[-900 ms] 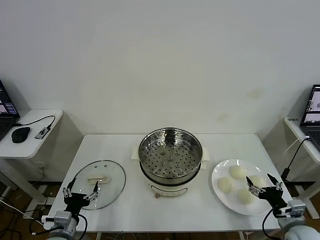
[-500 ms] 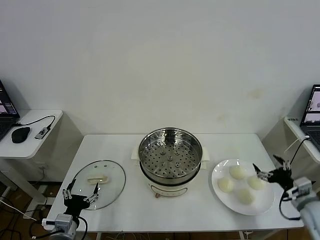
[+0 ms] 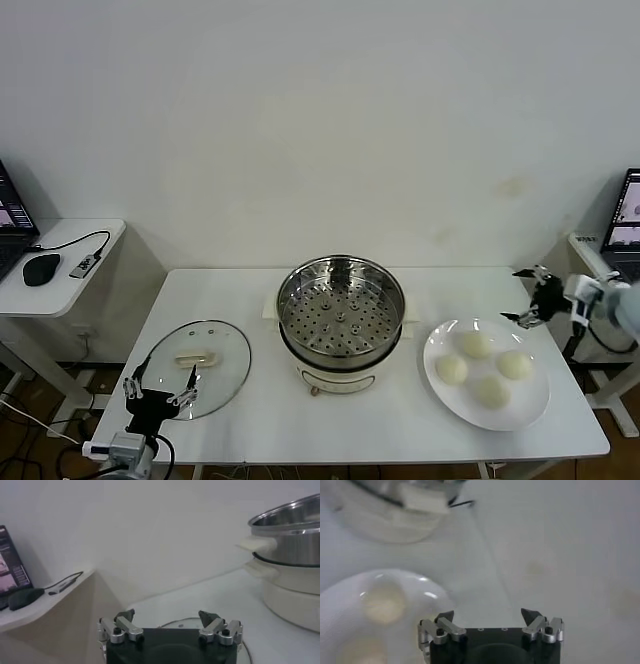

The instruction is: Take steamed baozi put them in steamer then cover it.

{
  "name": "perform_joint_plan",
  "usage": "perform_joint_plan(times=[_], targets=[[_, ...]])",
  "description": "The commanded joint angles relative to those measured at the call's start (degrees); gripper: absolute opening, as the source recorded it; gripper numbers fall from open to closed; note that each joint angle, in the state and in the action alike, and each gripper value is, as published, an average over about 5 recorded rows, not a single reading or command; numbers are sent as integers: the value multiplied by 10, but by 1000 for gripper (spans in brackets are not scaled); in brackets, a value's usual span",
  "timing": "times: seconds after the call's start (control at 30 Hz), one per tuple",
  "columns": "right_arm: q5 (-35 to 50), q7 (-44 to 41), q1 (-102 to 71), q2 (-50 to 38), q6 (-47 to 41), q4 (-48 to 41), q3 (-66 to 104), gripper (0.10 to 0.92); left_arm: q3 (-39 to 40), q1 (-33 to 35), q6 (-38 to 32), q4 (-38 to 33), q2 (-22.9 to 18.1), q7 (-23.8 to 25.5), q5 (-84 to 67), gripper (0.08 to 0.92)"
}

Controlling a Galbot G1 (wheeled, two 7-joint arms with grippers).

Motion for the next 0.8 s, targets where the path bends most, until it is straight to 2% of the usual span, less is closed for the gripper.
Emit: perform_joint_plan(times=[0.03, 0.23, 0.8], targets=[[-92, -120, 160, -17, 37, -54, -209, 823, -2, 11, -1, -12, 0, 0, 5, 823], [-136, -84, 123, 33, 39, -90, -193, 823, -1, 15, -1, -12, 0, 0, 7, 823], [-164, 0, 108, 139, 42, -182, -192, 823, 1, 19, -3, -5, -2, 1, 14, 823]])
